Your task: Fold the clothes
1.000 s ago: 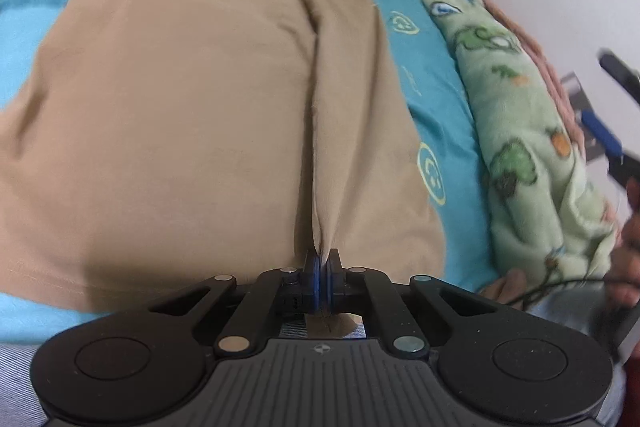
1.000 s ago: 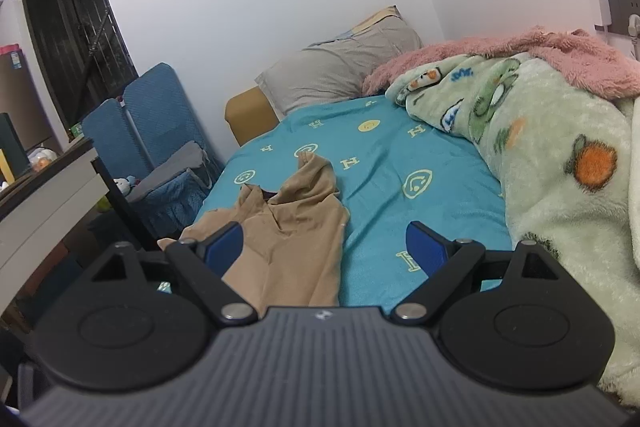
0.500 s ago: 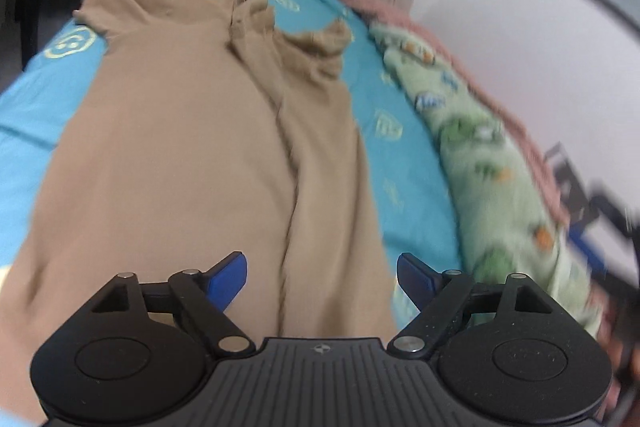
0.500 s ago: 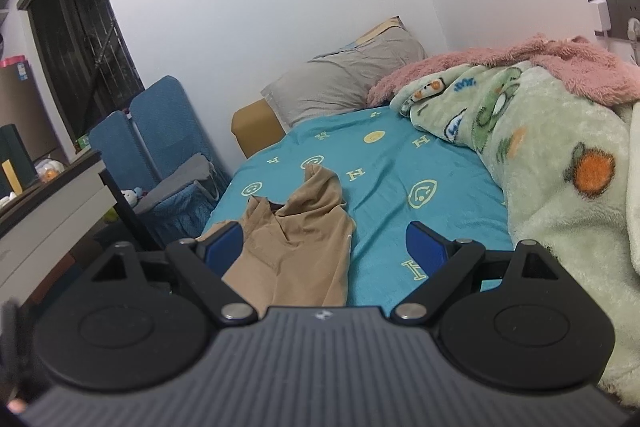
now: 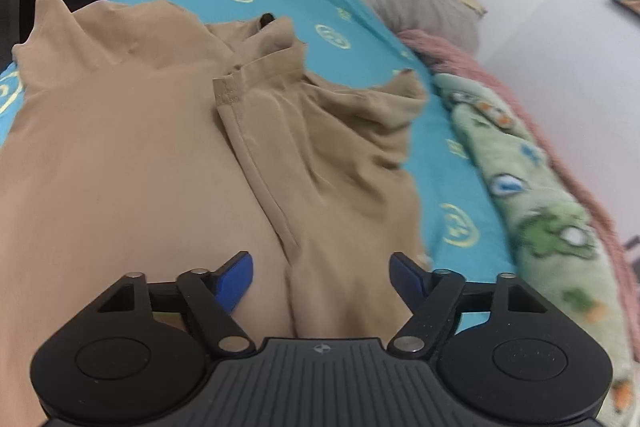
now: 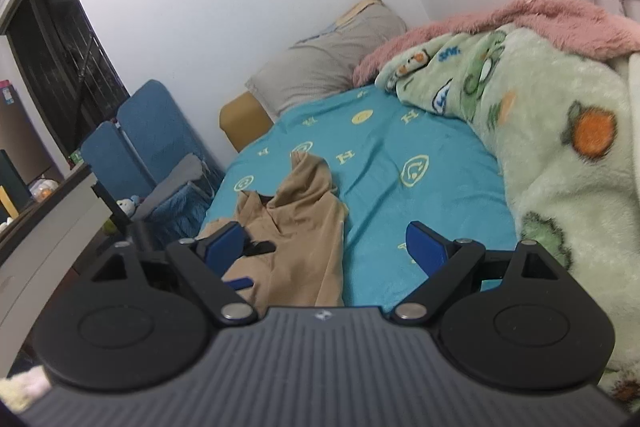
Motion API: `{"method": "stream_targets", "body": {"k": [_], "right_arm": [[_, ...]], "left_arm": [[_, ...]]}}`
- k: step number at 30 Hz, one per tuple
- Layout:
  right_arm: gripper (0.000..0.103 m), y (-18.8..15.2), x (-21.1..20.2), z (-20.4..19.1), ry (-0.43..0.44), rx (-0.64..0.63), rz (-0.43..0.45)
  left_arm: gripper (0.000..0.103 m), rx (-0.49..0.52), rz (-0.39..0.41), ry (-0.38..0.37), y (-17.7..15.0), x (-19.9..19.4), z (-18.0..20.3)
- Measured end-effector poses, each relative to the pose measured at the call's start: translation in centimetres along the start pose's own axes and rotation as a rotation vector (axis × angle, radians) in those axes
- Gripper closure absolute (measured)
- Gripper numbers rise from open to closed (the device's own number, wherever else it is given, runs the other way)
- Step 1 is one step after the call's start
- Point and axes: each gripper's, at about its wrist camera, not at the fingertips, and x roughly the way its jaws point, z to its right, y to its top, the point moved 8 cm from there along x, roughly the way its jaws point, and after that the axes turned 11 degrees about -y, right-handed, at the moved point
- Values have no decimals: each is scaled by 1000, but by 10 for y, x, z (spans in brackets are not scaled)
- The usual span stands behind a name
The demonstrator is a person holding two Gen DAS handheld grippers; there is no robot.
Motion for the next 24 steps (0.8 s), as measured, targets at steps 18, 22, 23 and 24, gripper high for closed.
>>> {"method": "stream_targets", "body": {"k": [18, 22, 23, 24], "right_arm": [[13, -13, 20, -18, 30, -64, -55], [13, -13, 4, -18, 71, -41, -51], [13, -13, 0, -19, 81, -36, -49], [13, -13, -5, -19, 92, -30, -48]], "left_arm": [[35, 127, 149, 37, 39, -11, -23], [29, -13, 225, 64, 69, -63, -86], [29, -65, 248, 71, 76, -76, -107], [29, -117, 270, 78, 84, -88, -128]]}}
